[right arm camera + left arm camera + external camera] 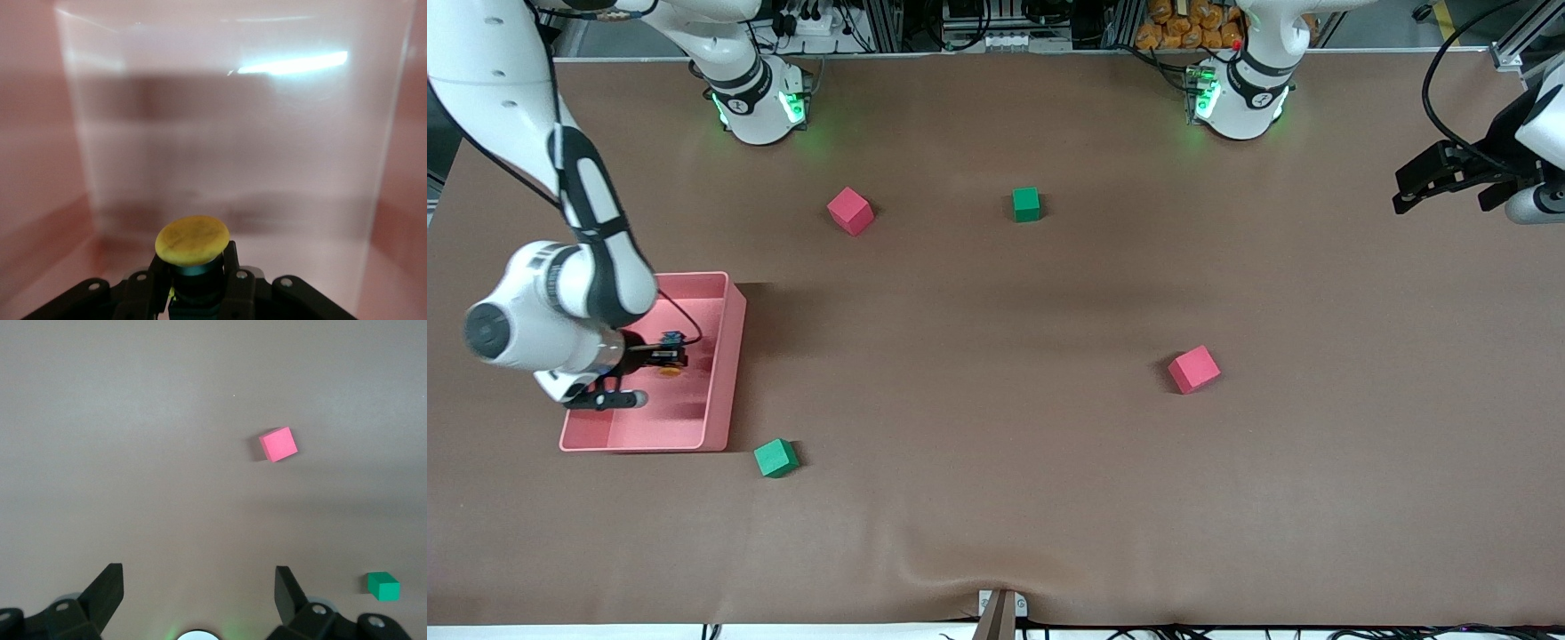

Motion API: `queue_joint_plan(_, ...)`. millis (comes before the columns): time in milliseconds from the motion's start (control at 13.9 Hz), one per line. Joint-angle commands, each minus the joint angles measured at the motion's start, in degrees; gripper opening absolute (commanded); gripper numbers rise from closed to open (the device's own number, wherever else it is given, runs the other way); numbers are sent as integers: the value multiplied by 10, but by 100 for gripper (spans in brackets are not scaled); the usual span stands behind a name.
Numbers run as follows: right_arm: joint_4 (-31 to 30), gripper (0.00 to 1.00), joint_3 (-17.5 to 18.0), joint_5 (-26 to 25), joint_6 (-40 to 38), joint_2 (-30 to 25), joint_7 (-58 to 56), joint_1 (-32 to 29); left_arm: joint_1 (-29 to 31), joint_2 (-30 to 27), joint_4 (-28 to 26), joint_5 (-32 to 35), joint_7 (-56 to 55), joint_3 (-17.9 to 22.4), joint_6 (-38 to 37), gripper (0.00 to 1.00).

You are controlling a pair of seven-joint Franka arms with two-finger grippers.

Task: Place and upright button with both arms
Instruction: 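Lift the button out of the tray and carry it to mid-table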

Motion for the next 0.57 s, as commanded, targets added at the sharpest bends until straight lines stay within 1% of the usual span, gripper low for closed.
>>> queue_joint_plan(0,121,0,0,12,-141,-3,42,9,5,0,9,-5,10,-1,-9,100)
queue_joint_plan(143,187,0,2,12,-198,-2,102,43,5,-3,9,-4,11,-1,-9,100)
queue_joint_plan(215,214,0,3,13,-229,0,139,67,5,-5,9,-5,11,-1,-9,100)
queue_joint_plan(287,229,0,6,20,-241,1,195,94,4,-6,9,-5,11,-2,-9,100)
queue_joint_plan(359,235,0,15,40,-242,0,261,124,4,-6,9,-5,11,-2,-9,100)
queue_joint_plan(502,249,0,20,88,-228,2,374,183,3,-7,9,-5,10,-3,-11,100)
